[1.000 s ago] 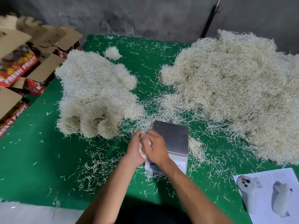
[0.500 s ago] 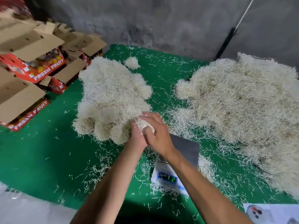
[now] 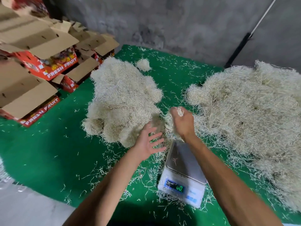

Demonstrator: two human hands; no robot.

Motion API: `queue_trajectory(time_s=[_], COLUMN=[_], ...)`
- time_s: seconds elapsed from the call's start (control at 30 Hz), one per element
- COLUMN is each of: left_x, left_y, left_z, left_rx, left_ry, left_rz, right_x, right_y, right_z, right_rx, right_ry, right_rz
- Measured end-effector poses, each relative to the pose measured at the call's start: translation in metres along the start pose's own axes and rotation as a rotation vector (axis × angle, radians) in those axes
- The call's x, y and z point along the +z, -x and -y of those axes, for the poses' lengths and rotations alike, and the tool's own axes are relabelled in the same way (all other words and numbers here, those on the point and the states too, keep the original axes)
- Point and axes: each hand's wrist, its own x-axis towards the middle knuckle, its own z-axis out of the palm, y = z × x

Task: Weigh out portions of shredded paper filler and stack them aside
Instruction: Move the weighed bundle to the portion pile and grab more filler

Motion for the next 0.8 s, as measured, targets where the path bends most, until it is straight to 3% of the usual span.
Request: queue_trajectory(time_s=[0.07,0.1,0.23,0.3,0.37,0.43,0.53,0.67,0.8], left_x=[0.01,0.008,0.003,-0.001,0.008,0.003,-0.008,-0.019,-0.035], left_y=[0.005,-0.003,-0.006,-0.015,-0.007,-0.003,-0.001,-0.004,-0.018], left_z=[-0.008,-0.012,-0.016,-0.007,-0.016,-0.037,-0.07,-0.084,-0.077], left_rx=[-0.031,0.051,0.116,0.193,0.114,0.072,0.151,0.278,0.019], left_ry=[0.08,0.094,0.327,0.174,0.05,0.215,0.285,0.124,0.28], left_rz=[0.021,-0.016,-0.067,-0.146,-0.052,-0.028,-0.06,-0.09,0.131], right_x=[0.028,0.044,0.082,0.079,0.064,0.056,0.07,0.083,0.083], right_y=[0.029,0.044,0.061,0.043,0.02,0.01,0.021,0.016,-0.032], right_z=[0.009,0.012,0.025,0.03,0.029,0.019,0.0,-0.006,0.013], right_rx=[-0.097,-0.149,-0.281,-0.296,-0.294,-0.35,-0.509,-0.428,-0.254], right_ry=[0.034,0.117,0.177,0.221,0.219,0.173,0.178,0.231,0.496], right_rz=[0.163,0.219,0.205,0.171,0.207,0.229,0.225,0.332,0.358])
